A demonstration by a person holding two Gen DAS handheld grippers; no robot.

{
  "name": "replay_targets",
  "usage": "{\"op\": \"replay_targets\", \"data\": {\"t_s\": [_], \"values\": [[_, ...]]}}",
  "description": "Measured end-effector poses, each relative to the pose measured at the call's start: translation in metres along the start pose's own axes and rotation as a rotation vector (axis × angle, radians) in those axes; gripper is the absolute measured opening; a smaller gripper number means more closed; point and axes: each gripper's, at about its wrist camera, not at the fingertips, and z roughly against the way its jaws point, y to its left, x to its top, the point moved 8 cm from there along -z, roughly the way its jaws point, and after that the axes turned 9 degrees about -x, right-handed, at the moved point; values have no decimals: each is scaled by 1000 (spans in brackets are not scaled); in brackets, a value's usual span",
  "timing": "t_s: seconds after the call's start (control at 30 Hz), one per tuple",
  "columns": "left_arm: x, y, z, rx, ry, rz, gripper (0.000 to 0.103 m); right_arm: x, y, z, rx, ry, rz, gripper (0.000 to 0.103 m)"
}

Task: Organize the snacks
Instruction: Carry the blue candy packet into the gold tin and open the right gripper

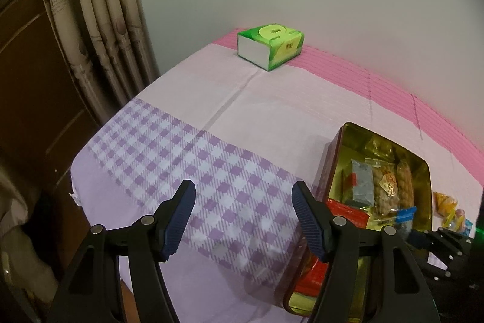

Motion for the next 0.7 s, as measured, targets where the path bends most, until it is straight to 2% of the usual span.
{"op": "replay_targets", "data": {"t_s": [0.27,0.7], "values": [[-2,1,-2,5,10,2,67,4,-2,-16,-31,31,-1,24],[-4,-1,-3,2,19,5,67,14,7,-22,-46,19,21,25]]}}
